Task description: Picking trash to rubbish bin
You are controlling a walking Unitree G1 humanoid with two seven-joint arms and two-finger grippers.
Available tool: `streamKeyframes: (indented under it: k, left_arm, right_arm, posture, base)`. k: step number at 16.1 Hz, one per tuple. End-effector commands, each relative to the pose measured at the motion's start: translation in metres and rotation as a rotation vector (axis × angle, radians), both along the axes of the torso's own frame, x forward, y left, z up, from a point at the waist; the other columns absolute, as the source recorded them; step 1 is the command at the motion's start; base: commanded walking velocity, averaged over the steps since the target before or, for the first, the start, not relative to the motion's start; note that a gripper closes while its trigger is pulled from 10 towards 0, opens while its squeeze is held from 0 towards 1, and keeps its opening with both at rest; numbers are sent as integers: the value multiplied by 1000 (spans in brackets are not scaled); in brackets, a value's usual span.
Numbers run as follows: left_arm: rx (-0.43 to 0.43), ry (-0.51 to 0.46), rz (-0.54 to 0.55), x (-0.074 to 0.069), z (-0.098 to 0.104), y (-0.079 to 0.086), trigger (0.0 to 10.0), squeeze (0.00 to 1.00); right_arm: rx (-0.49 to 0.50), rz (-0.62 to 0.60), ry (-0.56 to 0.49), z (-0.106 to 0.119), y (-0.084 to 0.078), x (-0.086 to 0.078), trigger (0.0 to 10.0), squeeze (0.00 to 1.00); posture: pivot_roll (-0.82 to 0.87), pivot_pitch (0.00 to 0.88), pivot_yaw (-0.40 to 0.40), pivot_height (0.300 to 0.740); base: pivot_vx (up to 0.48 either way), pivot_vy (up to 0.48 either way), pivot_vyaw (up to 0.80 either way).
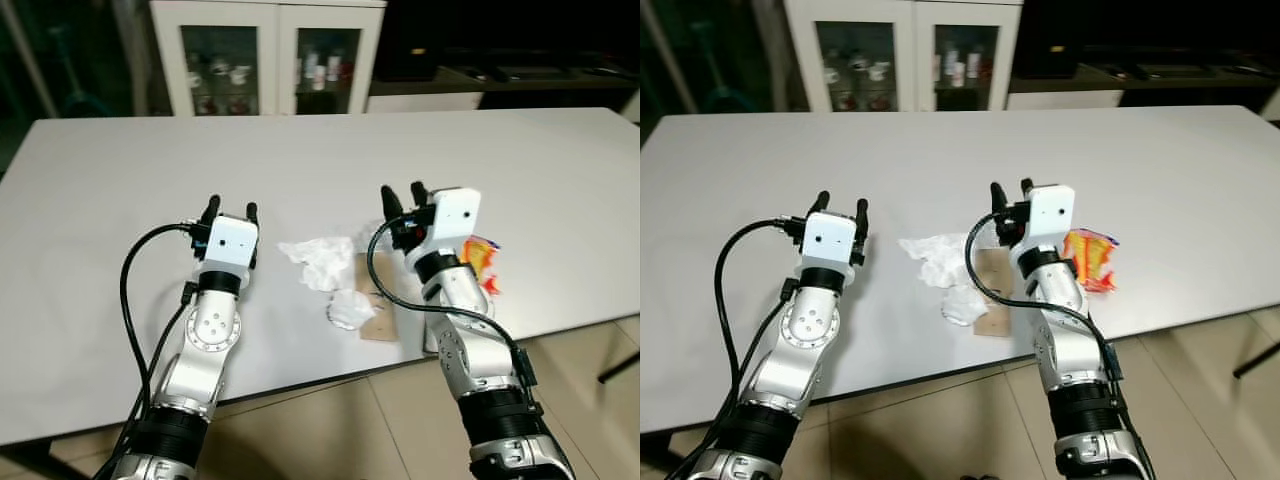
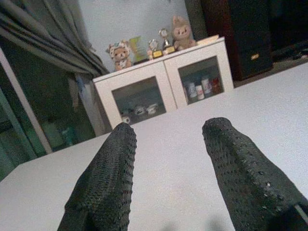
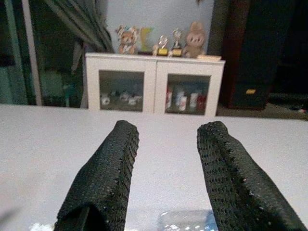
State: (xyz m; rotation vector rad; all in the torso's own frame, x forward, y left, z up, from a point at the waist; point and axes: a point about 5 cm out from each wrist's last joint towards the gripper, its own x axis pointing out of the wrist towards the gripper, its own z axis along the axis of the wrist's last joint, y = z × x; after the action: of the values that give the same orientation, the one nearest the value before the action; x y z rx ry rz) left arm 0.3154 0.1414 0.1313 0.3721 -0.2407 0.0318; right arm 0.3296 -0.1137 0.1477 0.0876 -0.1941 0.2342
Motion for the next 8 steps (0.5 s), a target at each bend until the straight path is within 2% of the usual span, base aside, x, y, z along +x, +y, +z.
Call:
streamKeyframes:
  k: [1,6,8]
  left_arm:
    - [13,2,-22,3,3,-3,10000,0]
    - [43,15,-20,1,4,5,10000,0]
    - [69,49,-50,2,3,10,10000,0]
  right_arm:
    - [-11,-5,36,-8,-2,-1,10000,0]
    - [-2,10,49,-11,10,0,10000,0]
    - [16,-4,61,-15,14,1,10000,0]
  posture:
    - [27,0,-60,740]
    - [66,0,-36,740]
    - [63,0,9,740]
  base:
    - [0,0,0]
    - [0,0,0]
    - [0,0,0]
